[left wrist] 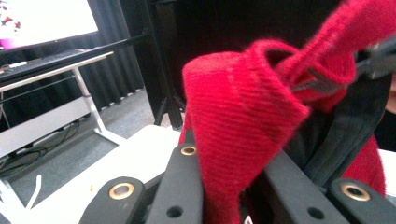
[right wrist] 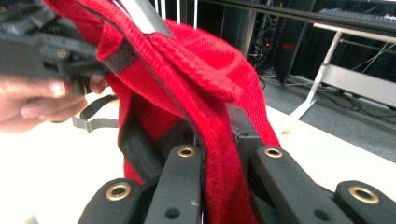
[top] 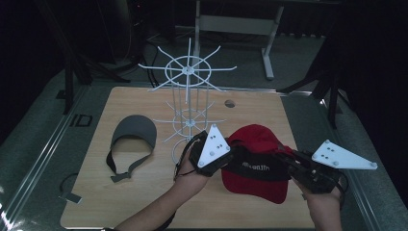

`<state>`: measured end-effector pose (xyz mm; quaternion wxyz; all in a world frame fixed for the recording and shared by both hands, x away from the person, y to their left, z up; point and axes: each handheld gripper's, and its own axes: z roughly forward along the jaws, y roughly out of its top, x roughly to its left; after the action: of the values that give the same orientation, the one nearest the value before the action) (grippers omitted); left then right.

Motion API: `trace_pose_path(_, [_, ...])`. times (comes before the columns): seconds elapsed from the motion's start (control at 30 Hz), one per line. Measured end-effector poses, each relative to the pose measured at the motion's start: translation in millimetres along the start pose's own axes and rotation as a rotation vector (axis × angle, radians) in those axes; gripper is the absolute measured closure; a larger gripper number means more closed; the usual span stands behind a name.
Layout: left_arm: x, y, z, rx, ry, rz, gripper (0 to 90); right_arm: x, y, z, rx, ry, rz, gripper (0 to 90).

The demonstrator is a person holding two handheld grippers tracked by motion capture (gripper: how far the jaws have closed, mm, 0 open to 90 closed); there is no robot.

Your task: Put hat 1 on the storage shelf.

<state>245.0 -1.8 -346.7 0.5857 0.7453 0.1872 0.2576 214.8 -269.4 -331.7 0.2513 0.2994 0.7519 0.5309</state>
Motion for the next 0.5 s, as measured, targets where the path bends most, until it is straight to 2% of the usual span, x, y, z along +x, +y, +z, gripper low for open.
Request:
trace_pose_path(0.13, [-1.7, 4.1, 0.0, -0.007, -0.001, -0.007, 88.2, 0.8, -8.8, -1.2, 0.006, 0.012, 0.019, 80.2])
trace_pose_path(0.23, [-2.4, 8.3, -0.3, -0.019, -0.003, -0.003, 88.2, 2.6, -12.7, -2.6, 0.01, 0.025, 0.024, 73.1])
trace_pose_path(0.3, [-3.0, 11.2, -1.4, -0.03, -0.009, -0.009, 88.2, 4.0, -14.1, -3.7, 0.012, 0.035, 0.013, 67.9])
trace_pose_path(0.4, [-6.3, 15.5, -3.1, -0.037, -0.009, 0.011, 88.2, 7.5, -15.4, -4.0, 0.026, 0.053, -0.017, 58.5])
trace_pose_path(0.5, [-7.3, 16.9, -1.6, -0.036, -0.017, 0.012, 88.1, 13.0, -16.2, -3.6, 0.041, 0.099, -0.038, 49.8])
